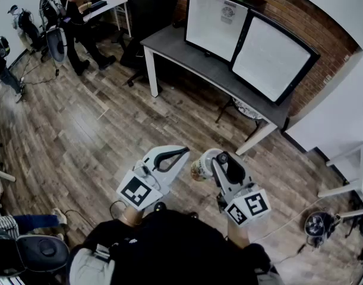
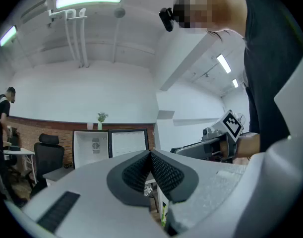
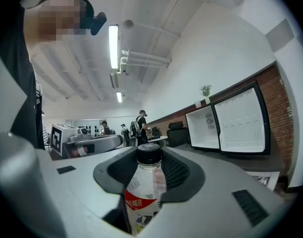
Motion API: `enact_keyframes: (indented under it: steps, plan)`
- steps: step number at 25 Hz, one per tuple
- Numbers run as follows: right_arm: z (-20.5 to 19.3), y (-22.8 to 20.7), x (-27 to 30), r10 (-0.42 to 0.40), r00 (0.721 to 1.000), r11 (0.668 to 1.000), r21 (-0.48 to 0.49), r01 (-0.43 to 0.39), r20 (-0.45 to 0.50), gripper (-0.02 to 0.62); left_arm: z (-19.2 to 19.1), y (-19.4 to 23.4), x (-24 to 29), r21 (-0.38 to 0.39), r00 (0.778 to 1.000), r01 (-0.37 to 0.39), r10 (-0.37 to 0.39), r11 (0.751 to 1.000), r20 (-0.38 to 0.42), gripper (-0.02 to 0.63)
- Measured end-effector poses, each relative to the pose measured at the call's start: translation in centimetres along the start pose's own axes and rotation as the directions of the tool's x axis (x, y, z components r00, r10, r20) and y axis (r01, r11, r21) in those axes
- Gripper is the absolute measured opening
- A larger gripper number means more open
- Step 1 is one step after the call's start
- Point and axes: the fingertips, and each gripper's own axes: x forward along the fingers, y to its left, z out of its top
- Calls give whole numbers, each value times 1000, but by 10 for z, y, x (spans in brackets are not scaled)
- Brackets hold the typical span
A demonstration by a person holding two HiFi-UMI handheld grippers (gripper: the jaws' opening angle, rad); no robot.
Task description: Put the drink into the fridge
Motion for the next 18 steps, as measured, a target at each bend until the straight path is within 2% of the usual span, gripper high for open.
enact_keyframes:
  steps: [18]
  plan:
    - [1, 14, 16, 17, 1000, 1000, 4, -17, -9, 146, -5, 21, -17, -48, 999, -40, 41, 998, 22, -3]
